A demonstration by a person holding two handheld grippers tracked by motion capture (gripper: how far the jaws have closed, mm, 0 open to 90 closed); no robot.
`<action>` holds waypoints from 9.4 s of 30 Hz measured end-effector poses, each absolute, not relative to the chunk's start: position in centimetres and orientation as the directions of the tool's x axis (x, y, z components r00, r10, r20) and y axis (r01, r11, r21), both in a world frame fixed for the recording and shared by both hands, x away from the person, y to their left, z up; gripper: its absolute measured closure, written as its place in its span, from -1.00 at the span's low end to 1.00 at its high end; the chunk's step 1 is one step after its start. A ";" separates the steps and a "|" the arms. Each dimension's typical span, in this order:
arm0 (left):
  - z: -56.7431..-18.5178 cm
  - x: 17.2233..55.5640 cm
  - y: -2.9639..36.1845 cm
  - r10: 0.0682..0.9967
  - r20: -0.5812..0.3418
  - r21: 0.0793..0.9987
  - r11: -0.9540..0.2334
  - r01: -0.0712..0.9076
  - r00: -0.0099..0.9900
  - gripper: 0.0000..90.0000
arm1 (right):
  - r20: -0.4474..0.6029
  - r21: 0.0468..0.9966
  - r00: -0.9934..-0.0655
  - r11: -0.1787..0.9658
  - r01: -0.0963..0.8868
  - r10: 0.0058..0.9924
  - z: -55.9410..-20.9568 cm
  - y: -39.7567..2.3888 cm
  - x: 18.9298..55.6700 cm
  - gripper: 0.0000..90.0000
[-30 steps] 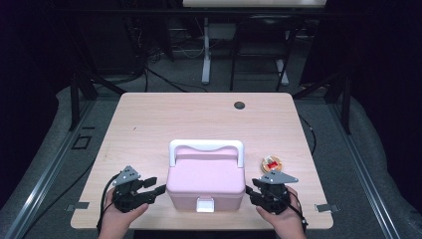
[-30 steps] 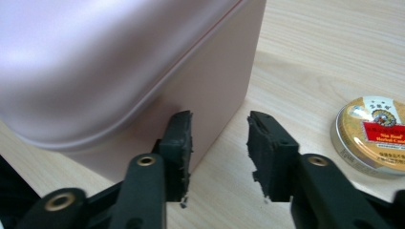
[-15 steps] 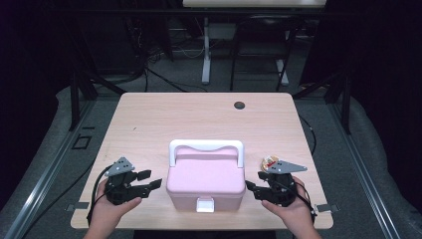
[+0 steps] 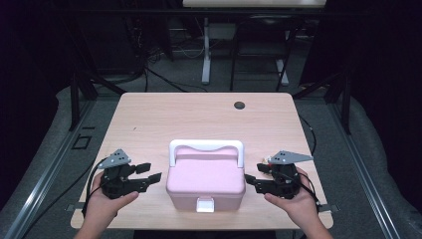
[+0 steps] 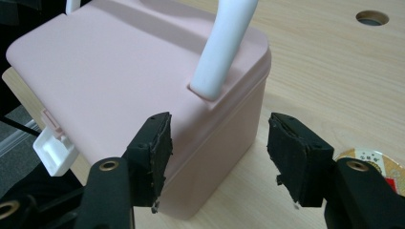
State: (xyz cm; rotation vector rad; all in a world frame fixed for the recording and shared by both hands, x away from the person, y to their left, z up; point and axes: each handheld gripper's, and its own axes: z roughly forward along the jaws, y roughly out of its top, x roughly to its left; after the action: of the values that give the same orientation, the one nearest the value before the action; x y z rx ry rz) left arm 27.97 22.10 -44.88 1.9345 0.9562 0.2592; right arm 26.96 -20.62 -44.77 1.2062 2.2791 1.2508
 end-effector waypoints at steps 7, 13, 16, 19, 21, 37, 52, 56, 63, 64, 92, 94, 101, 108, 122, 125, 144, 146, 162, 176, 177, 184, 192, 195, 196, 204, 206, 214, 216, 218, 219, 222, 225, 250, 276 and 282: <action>-44.2 28.7 21.6 0.702 -0.201 0.817 -0.265 0.512 0.683 -0.04 | 0.151 0.803 -0.623 0.273 0.530 0.767 -44.1 -20.2 27.5 -0.09; -43.8 29.3 21.1 0.698 -0.211 0.818 -0.257 0.514 0.685 -0.04 | 0.148 0.804 -0.630 0.278 0.525 0.762 -43.9 -19.7 28.2 -0.07; -43.6 29.5 20.7 0.696 -0.218 0.813 -0.259 0.522 0.684 -0.04 | 0.150 0.805 -0.632 0.278 0.525 0.760 -43.8 -19.4 28.6 -0.06; -43.4 29.9 20.2 0.688 -0.215 0.810 -0.271 0.520 0.693 -0.04 | 0.152 0.807 -0.634 0.275 0.522 0.758 -43.5 -19.1 29.0 -0.03; -43.2 30.1 19.8 0.688 -0.209 0.806 -0.282 0.521 0.695 -0.02 | 0.156 0.808 -0.632 0.271 0.524 0.759 -43.4 -19.0 29.2 -0.02; -41.7 32.5 19.1 0.693 -0.227 0.807 -0.259 0.530 0.685 0.06 | 0.177 0.802 -0.625 0.256 0.539 0.761 -42.6 -18.5 30.8 0.06; -43.6 33.2 17.8 0.670 -0.234 0.779 -0.305 0.548 0.704 0.26 | 0.199 0.780 -0.637 0.273 0.563 0.745 -43.3 -17.9 31.8 0.28; -43.8 33.0 17.7 0.674 -0.225 0.782 -0.306 0.543 0.704 0.34 | 0.182 0.778 -0.641 0.290 0.558 0.745 -43.4 -17.9 31.5 0.34; -44.2 32.6 17.6 0.666 -0.221 0.776 -0.323 0.542 0.712 0.40 | 0.178 0.781 -0.658 0.302 0.547 0.732 -43.5 -18.3 31.1 0.42; -44.2 32.6 17.6 0.667 -0.219 0.777 -0.323 0.541 0.713 0.41 | 0.175 0.782 -0.660 0.304 0.544 0.731 -43.5 -18.3 31.1 0.43; -44.3 31.4 18.0 0.655 -0.191 0.789 -0.340 0.512 0.731 0.62 | 0.138 0.786 -0.688 0.344 0.514 0.713 -43.9 -17.9 29.8 0.49; -44.2 31.4 18.0 0.656 -0.187 0.790 -0.343 0.509 0.731 0.63 | 0.140 0.788 -0.685 0.338 0.514 0.715 -43.9 -18.0 29.8 0.57; -44.1 31.2 17.9 0.661 -0.180 0.786 -0.348 0.510 0.728 0.64 | 0.130 0.791 -0.682 0.339 0.509 0.720 -43.9 -18.0 29.8 0.64; -44.0 31.1 18.0 0.657 -0.186 0.777 -0.357 0.518 0.731 0.64 | 0.130 0.789 -0.683 0.342 0.510 0.719 -43.8 -18.0 29.7 0.64; -42.7 31.1 18.7 0.664 -0.199 0.820 -0.291 0.494 0.721 0.63 | 0.153 0.822 -0.682 0.290 0.489 0.715 -42.4 -18.0 29.9 0.65; -42.6 31.1 18.7 0.662 -0.195 0.829 -0.284 0.483 0.724 0.59 | 0.164 0.828 -0.681 0.276 0.488 0.714 -42.4 -18.1 29.9 0.65; -42.0 29.4 20.7 0.692 -0.185 0.842 -0.254 0.476 0.698 0.71 | 0.176 0.840 -0.688 0.257 0.478 0.704 -41.7 -18.4 30.5 0.65; -42.1 29.3 20.9 0.693 -0.187 0.840 -0.254 0.478 0.696 0.78 | 0.186 0.841 -0.687 0.247 0.481 0.702 -41.7 -18.4 30.6 0.65; -43.8 29.5 20.9 0.691 -0.189 0.798 -0.305 0.519 0.698 1.00 | 0.210 0.846 -0.685 0.221 0.484 0.697 -41.2 -18.6 31.1 0.65; -44.4 29.1 19.0 0.649 -0.180 0.773 -0.371 0.514 0.739 0.99 | 0.211 0.845 -0.681 0.220 0.488 0.701 -41.3 -18.6 31.2 0.65; -44.4 29.0 18.9 0.645 -0.183 0.769 -0.376 0.516 0.742 0.99 | 0.213 0.845 -0.680 0.218 0.489 0.701 -41.3 -18.6 31.2 0.65; -44.4 28.6 17.9 0.620 -0.178 0.768 -0.398 0.502 0.764 0.99 | 0.222 0.843 -0.678 0.211 0.494 0.701 -41.4 -18.7 31.3 0.64; -44.1 28.4 17.7 0.616 -0.173 0.770 -0.402 0.496 0.769 0.97 | 0.238 0.848 -0.669 0.186 0.497 0.704 -41.4 -18.9 31.4 0.56; -44.0 28.1 17.5 0.604 -0.173 0.772 -0.407 0.488 0.778 0.98 | 0.239 0.847 -0.667 0.184 0.498 0.706 -41.5 -18.9 31.3 0.53; -43.9 28.1 17.4 0.604 -0.169 0.771 -0.411 0.487 0.779 0.98 | 0.235 0.848 -0.664 0.185 0.497 0.709 -41.5 -18.9 31.3 0.52; -43.4 27.9 17.7 0.604 -0.170 0.786 -0.394 0.476 0.779 0.98 | 0.230 0.854 -0.666 0.181 0.488 0.709 -41.2 -19.2 31.1 0.48; -43.2 27.8 17.7 0.603 -0.168 0.791 -0.390 0.472 0.780 0.98 | 0.231 0.855 -0.663 0.177 0.488 0.712 -41.2 -19.3 31.1 0.47; -42.4 28.0 17.7 0.599 -0.165 0.807 -0.375 0.456 0.784 0.92 | 0.237 0.863 -0.648 0.150 0.483 0.724 -41.0 -20.2 30.4 0.44; -42.2 28.2 17.7 0.597 -0.171 0.811 -0.366 0.456 0.783 0.90 | 0.233 0.865 -0.640 0.144 0.480 0.732 -40.9 -20.4 30.0 0.44; -42.0 28.3 17.7 0.594 -0.174 0.815 -0.361 0.453 0.785 0.88 | 0.232 0.867 -0.634 0.138 0.478 0.738 -40.8 -20.7 29.7 0.42; -41.9 28.4 17.7 0.594 -0.172 0.817 -0.359 0.451 0.786 0.87 | 0.233 0.867 -0.632 0.137 0.480 0.739 -40.8 -20.8 29.6 0.42; -41.7 28.6 17.7 0.595 -0.169 0.824 -0.352 0.444 0.786 0.85 | 0.224 0.865 -0.626 0.143 0.480 0.747 -40.9 -20.9 29.3 0.42; -41.5 28.8 17.7 0.592 -0.173 0.830 -0.342 0.440 0.787 0.85 | 0.209 0.861 -0.628 0.162 0.481 0.750 -41.0 -20.9 28.9 0.46; -40.8 29.6 17.6 0.593 -0.176 0.856 -0.302 0.420 0.785 0.70 | 0.172 0.812 -0.671 0.282 0.510 0.721 -45.6 -18.6 26.4 0.58; -40.4 30.7 16.7 0.599 -0.194 0.846 -0.299 0.441 0.777 0.15 | 0.180 0.773 -0.747 0.377 0.510 0.640 -48.3 -15.8 26.1 0.55; -40.0 31.3 16.3 0.604 -0.180 0.845 -0.309 0.437 0.776 0.08 | 0.177 0.768 -0.752 0.389 0.509 0.635 -48.6 -15.6 26.1 0.53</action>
State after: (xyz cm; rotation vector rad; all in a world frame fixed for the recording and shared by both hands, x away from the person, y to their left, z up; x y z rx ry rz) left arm 31.26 16.31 -39.96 1.9533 0.7856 0.2074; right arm 26.10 -15.57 -48.55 1.0344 2.4931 1.2989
